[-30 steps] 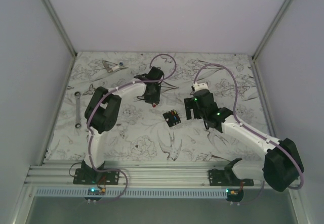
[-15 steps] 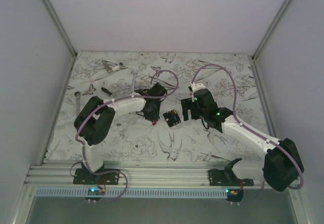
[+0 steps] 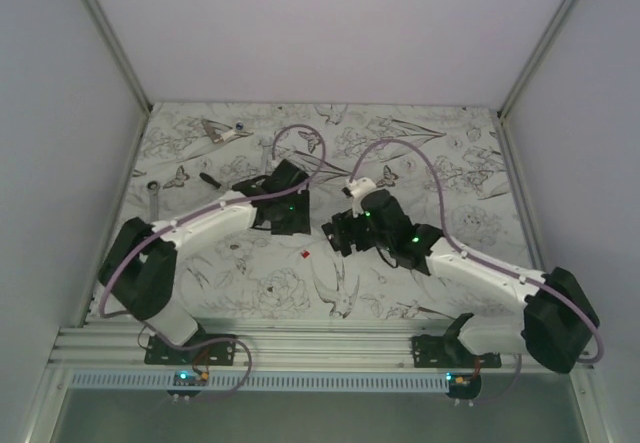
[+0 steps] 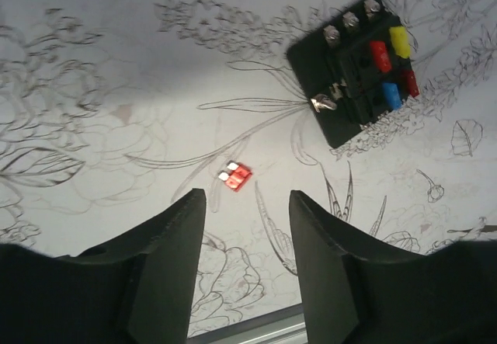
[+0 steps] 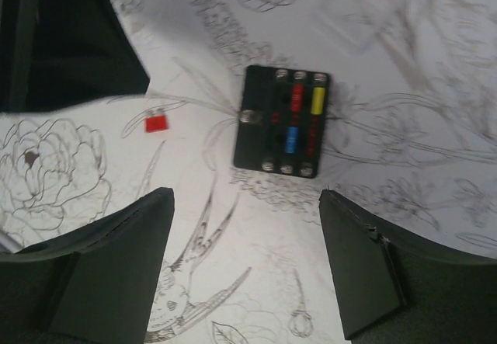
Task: Snap on the fuse box
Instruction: Pick up the fuse from the center of the board.
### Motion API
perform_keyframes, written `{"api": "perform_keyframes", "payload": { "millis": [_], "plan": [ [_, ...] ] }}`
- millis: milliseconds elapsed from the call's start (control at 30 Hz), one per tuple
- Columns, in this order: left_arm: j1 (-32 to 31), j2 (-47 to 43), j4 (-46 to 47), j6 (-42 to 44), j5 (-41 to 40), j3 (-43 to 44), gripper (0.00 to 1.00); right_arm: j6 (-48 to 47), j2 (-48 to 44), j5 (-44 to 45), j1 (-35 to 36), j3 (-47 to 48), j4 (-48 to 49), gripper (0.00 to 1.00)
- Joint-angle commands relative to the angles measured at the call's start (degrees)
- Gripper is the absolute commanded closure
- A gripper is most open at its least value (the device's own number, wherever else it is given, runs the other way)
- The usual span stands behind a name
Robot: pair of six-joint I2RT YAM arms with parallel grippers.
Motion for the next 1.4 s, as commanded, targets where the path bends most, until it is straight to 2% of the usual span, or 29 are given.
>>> {"api": "perform_keyframes", "payload": {
  "millis": [0, 267, 400, 633, 900, 1167, 1367],
  "plan": [
    [4.92, -4.44, 0.44, -1.46, 3.39, -6.40, 0.45, -1.56, 5.67, -1.79, 4.49, 2.73, 3.77, 0.20],
    [16.23, -15.19, 3.31, -2.13, 8.59, -18.45, 0.26, -2.37, 20.40, -1.17, 10.07, 13.18, -2.63, 0.26],
    [22.09, -18.91, 3.99, -2.35, 12.05, -22.41, 0.17, -1.89, 26.33, -0.87, 11.71, 17.23, -4.37, 0.33],
    [30.38, -25.85, 5.52, -3.84, 15.80, -27.92, 0.08, -1.29, 34.58, 1.78, 13.97, 25.21, -9.85, 0.46],
    [33.97, -28.73, 5.76, -4.11, 16.41, -30.28, 0.00, 0.03, 41.33, 4.53, 14.75, 32.87, -17.89, 0.52],
    [34.83, -29.82, 5.76, -3.79, 17.05, -30.91, 0.00, 1.12, 45.07, 4.51, 14.84, 36.20, -20.83, 0.61],
    [34.83, -30.54, 6.03, -3.78, 18.01, -31.20, 0.00, 1.53, 44.98, 5.75, 14.84, 36.76, -25.24, 0.73]
  ]
}}
